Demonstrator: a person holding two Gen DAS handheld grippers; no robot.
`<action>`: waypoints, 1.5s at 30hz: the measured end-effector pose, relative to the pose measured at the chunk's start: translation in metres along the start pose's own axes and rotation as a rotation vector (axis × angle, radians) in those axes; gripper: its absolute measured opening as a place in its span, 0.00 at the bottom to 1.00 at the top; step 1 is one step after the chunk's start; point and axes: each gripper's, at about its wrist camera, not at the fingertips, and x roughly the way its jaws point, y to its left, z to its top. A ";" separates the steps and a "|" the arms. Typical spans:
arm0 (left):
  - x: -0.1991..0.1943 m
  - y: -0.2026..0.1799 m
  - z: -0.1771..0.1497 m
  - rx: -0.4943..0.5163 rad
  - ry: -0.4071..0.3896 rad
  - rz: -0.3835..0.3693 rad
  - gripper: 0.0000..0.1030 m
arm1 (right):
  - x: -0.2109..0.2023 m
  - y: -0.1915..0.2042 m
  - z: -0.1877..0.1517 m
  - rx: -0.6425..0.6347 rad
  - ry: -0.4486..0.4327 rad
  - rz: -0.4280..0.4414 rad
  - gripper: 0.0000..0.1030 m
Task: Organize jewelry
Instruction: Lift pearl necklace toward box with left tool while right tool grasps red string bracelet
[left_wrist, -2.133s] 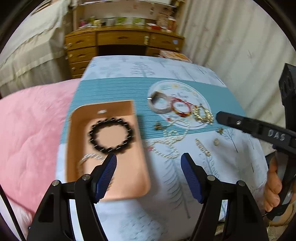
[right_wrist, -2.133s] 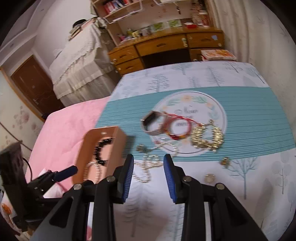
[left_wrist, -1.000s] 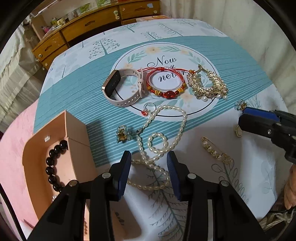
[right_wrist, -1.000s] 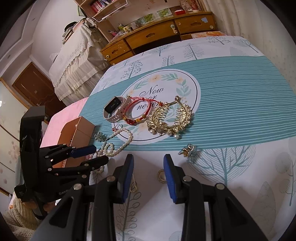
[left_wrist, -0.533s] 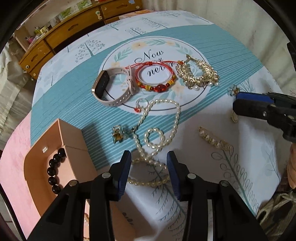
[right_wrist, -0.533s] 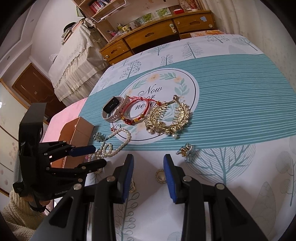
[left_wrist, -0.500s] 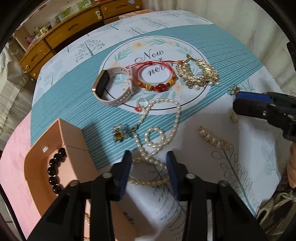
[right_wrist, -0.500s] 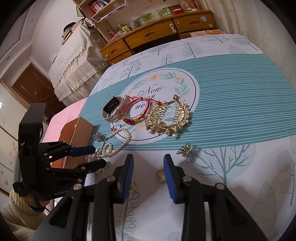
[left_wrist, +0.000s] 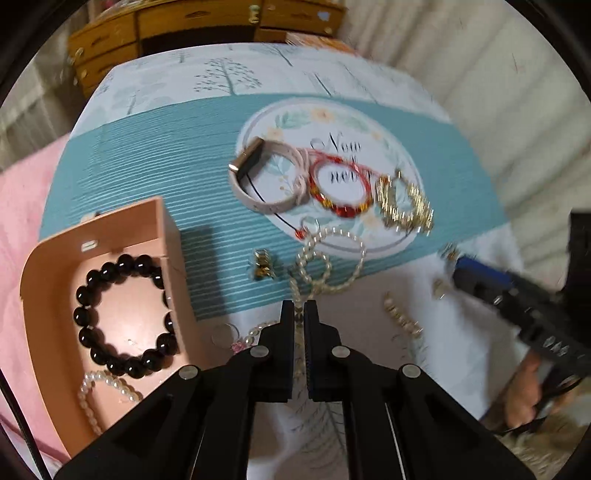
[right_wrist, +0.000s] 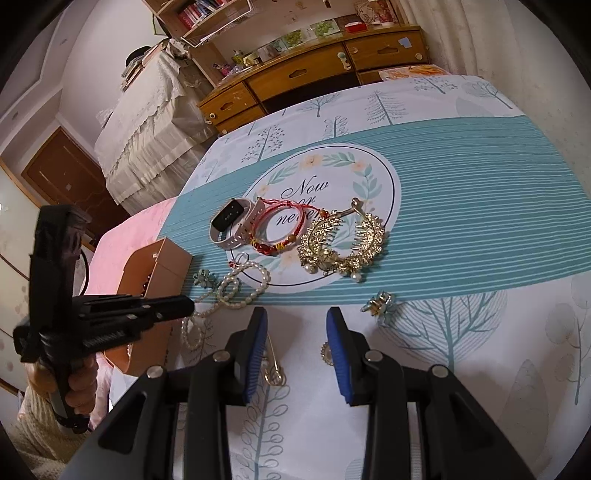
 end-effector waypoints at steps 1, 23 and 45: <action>-0.002 0.002 0.000 -0.009 -0.005 -0.008 0.03 | 0.000 0.001 0.000 0.001 -0.001 -0.003 0.33; -0.115 0.005 0.009 -0.139 -0.263 -0.170 0.03 | 0.017 0.030 0.044 -0.060 0.046 -0.025 0.33; -0.249 0.030 -0.011 -0.196 -0.559 -0.143 0.03 | 0.118 0.074 0.089 -0.196 0.290 -0.135 0.32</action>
